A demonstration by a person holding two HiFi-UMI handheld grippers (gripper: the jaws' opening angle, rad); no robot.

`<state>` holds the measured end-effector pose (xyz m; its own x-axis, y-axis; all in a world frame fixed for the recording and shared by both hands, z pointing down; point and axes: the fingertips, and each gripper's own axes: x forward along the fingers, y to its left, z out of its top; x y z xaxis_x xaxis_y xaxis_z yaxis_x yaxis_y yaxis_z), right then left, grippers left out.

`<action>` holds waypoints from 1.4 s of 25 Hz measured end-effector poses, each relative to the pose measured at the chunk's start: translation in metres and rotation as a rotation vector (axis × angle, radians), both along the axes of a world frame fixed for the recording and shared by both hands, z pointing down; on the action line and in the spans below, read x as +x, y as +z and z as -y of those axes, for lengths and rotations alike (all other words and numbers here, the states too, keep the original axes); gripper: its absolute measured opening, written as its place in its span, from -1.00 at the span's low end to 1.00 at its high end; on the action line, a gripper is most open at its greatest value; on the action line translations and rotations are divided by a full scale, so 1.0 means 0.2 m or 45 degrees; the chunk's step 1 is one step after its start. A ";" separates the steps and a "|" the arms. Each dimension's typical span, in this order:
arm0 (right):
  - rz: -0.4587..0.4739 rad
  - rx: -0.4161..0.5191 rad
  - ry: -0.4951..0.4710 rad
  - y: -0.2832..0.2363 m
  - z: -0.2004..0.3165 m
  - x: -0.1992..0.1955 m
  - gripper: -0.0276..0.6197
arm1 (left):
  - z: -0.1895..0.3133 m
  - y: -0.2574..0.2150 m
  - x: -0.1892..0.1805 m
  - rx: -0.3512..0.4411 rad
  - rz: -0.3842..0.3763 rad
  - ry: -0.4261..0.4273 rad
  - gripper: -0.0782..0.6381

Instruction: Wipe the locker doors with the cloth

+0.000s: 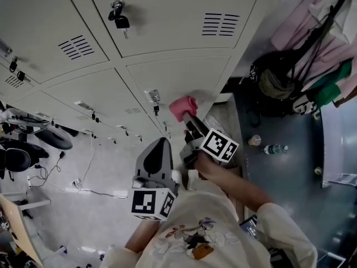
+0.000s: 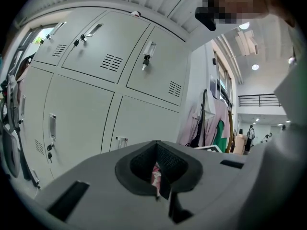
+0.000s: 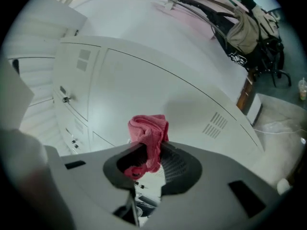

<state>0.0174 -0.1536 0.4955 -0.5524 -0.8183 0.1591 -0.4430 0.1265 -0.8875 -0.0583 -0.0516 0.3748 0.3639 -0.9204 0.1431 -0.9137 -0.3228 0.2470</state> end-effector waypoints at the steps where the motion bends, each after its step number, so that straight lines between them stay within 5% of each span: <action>1: 0.012 0.050 -0.002 -0.07 0.00 0.01 -0.66 | 0.00 0.00 0.01 0.003 -0.001 0.006 -0.76; 6: 0.115 0.238 0.024 -0.38 0.03 0.07 -0.66 | 0.01 -0.01 0.06 0.012 -0.001 0.034 -0.76; 11: 0.152 0.291 0.065 -0.53 0.08 0.17 -0.66 | 0.01 -0.02 0.10 0.017 -0.001 0.061 -0.77; 21: 0.284 0.050 0.171 -0.48 0.20 0.22 -0.66 | 0.02 -0.02 0.10 0.020 0.005 0.068 -0.76; 35: 0.291 0.029 0.204 -0.37 0.27 0.23 -0.65 | 0.06 0.00 0.06 0.000 0.001 0.060 -0.76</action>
